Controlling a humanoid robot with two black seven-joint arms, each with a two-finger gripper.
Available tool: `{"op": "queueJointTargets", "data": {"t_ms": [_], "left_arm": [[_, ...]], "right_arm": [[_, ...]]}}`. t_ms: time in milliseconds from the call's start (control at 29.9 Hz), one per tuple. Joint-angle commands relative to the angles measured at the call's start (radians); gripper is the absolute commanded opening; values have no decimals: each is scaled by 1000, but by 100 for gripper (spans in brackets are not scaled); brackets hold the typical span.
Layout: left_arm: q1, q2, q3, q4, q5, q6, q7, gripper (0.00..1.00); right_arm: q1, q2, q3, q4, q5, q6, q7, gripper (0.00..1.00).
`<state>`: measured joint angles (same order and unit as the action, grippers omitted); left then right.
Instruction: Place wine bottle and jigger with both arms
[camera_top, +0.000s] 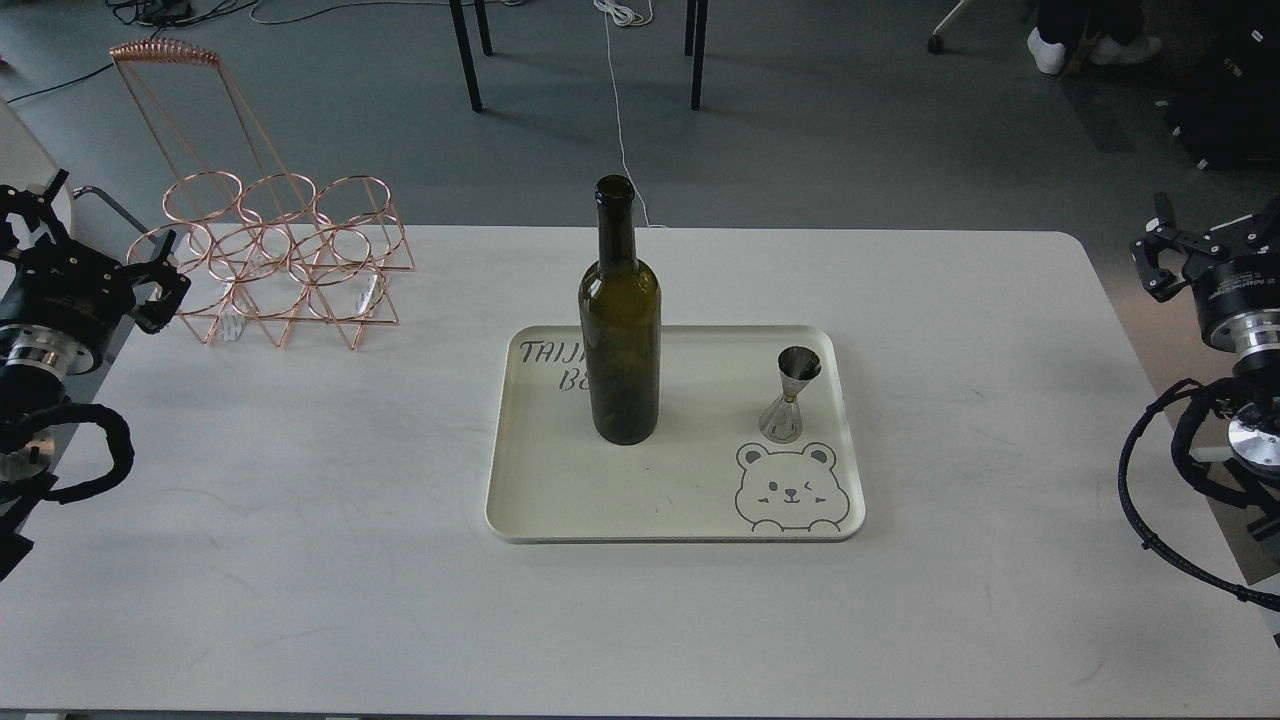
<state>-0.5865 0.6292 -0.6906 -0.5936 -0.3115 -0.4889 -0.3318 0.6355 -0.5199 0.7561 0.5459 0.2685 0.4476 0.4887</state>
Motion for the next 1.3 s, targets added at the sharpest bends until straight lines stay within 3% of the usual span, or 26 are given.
{"op": "queueJointTargets", "data": {"t_ms": [0, 234, 368, 535, 702, 969, 1270], "left_arm": [[-4, 3, -4, 0, -4, 0, -1, 99], [-12, 7, -7, -8, -9, 0, 0, 99], [-12, 6, -7, -9, -11, 0, -1, 99], [-12, 1, -7, -9, -11, 0, -16, 99], [-12, -6, -10, -9, -11, 0, -27, 99], [-13, -20, -10, -9, -6, 0, -27, 99], [-13, -11, -9, -9, -6, 0, -27, 99]], "right_arm": [[-4, -2, -4, 3, -2, -3, 0, 100], [4, -18, -67, 45, -28, -4, 0, 99], [16, -103, -144, 141, -150, -36, 0, 99], [10, -239, -146, 395, -460, -127, 0, 98], [-2, -293, -150, 574, -780, -260, 0, 98], [9, -276, -233, 661, -1374, -428, 0, 98], [87, -238, -435, 663, -1844, -573, 0, 95]]}}
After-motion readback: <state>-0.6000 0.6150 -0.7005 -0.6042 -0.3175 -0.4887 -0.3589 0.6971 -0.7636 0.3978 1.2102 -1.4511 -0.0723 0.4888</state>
